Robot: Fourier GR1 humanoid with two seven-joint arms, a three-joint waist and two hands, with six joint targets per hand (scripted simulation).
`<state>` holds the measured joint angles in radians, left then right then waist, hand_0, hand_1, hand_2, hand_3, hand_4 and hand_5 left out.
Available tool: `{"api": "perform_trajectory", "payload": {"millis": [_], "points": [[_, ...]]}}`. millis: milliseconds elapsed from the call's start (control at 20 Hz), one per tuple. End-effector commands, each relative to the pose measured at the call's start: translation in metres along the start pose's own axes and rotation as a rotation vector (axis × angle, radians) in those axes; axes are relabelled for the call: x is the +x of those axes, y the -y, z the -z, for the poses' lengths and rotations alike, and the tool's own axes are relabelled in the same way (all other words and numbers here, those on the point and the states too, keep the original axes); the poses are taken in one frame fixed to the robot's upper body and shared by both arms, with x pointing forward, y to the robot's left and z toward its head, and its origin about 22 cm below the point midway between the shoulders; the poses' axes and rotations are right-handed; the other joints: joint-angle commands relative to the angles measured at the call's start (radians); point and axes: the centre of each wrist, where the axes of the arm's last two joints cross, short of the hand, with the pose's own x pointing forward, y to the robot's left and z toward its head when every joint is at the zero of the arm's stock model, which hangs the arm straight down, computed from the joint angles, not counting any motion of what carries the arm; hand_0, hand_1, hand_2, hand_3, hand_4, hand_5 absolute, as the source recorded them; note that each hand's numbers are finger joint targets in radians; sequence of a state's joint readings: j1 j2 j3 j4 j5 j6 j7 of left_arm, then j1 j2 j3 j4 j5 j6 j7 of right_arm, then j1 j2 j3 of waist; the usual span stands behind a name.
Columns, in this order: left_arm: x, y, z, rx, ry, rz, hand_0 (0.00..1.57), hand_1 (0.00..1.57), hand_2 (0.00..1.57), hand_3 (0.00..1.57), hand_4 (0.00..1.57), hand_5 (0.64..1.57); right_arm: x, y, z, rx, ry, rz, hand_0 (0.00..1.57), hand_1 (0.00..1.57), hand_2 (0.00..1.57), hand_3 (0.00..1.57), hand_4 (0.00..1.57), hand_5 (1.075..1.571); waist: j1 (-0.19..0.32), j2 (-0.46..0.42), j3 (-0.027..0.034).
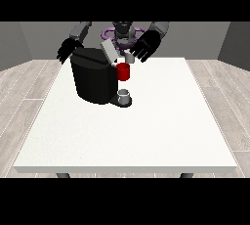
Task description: Insert the coffee pod into the coffee machine and close the lid
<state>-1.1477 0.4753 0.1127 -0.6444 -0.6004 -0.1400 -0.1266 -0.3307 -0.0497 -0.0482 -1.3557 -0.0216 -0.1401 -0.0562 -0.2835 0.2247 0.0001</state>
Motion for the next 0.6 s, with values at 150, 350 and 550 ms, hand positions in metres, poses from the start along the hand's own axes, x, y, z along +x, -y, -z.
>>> {"api": "perform_trajectory", "payload": {"millis": [150, 350, 550], "points": [[0.002, -0.008, 0.004, -0.001, -0.021, 0.008, 1.29, 1.29, 1.32, 1.22, 0.5, 1.571, 0.013, 0.002, 0.004, 0.008, 0.017, 0.008, 0.0, 0.0, 0.0, 0.0, 0.51, 1.571, -0.039, 0.039, 0.0], [-0.007, 0.015, 0.0, -0.041, -0.041, -0.001, 1.32, 1.32, 1.33, 1.23, 0.51, 1.571, 0.009, -0.02, -0.009, 0.006, -0.029, 0.005, 0.0, 0.0, 0.0, 0.0, 0.5, 1.571, -0.017, -0.015, -0.0003], [0.0, 0.03, 0.002, -0.049, -0.024, 0.029, 1.25, 1.25, 1.29, 1.21, 0.51, 1.571, -0.005, -0.008, -0.015, -0.009, -0.031, 0.039, 0.0, 0.0, 0.0, 0.0, 0.5, 1.571, -0.02, -0.019, 0.0001]]}}
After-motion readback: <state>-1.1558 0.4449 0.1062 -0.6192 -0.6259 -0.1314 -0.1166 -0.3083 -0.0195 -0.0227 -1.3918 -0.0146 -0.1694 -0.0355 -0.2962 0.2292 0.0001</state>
